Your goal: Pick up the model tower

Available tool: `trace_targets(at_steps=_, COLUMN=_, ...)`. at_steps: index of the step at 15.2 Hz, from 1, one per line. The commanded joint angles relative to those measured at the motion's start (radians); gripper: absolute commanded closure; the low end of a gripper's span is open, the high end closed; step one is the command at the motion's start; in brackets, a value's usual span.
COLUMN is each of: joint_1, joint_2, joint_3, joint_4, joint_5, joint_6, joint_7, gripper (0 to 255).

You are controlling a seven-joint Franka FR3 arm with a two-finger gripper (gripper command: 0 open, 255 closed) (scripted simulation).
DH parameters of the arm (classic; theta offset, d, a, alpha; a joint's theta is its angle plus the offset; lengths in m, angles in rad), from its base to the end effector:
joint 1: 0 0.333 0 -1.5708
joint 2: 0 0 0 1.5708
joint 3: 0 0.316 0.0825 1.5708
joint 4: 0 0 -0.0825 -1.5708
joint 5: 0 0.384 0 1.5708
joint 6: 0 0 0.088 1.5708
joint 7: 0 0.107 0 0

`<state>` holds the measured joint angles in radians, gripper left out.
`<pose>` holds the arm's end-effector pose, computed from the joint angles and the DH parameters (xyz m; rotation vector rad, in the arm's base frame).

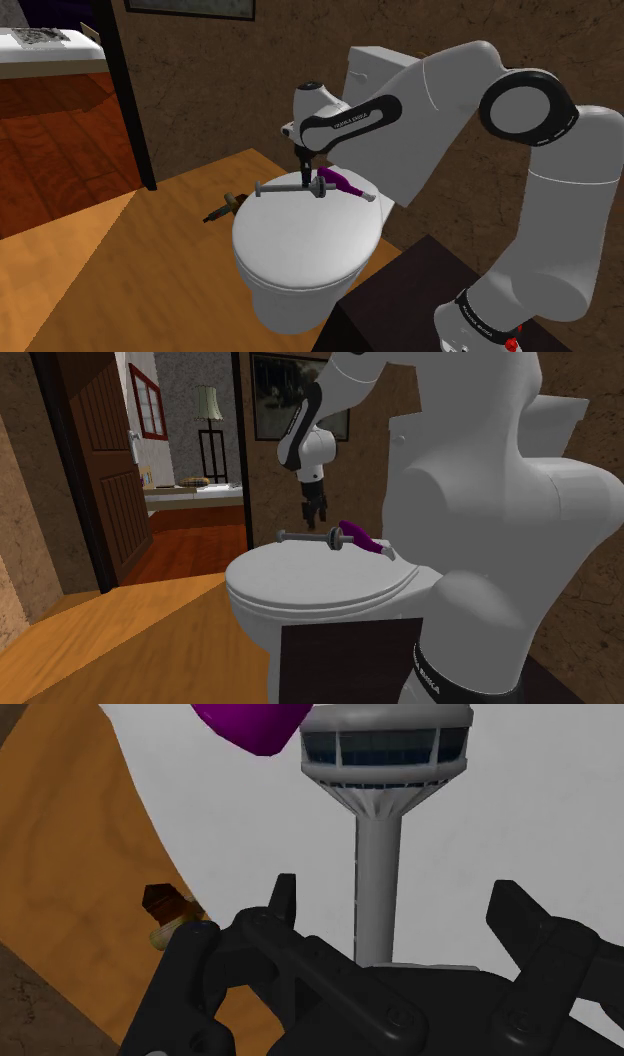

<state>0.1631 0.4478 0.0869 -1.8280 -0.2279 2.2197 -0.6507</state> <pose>0.6223 0.1476 0.2857 2.6173 1.4917 -0.1193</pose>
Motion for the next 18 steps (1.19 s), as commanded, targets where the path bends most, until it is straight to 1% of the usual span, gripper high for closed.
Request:
trace_targets(at_steps=1, joint_1=0.011, joint_2=0.061, joint_3=0.005, joint_4=0.05, joint_5=-0.017, joint_6=0.015, joint_7=-0.018, gripper=0)
trace_targets(at_steps=8, joint_1=0.016, joint_2=0.121, joint_3=-0.003, joint_4=0.042, joint_5=-0.032, joint_6=0.081, joint_7=-0.001, gripper=0)
trace_targets(at_steps=10, joint_1=0.016, joint_2=0.126, joint_3=-0.004, joint_4=0.042, joint_5=-0.033, joint_6=0.086, joint_7=0.0, gripper=0)
trace_targets(at_steps=11, joint_1=0.016, joint_2=0.125, joint_3=-0.004, joint_4=0.042, joint_5=-0.033, joint_6=0.086, joint_7=0.0, gripper=255)
trace_targets(at_steps=18, joint_1=0.016, joint_2=0.125, joint_3=-0.004, joint_4=0.043, joint_5=-0.033, joint_6=0.085, joint_7=0.0, gripper=255)
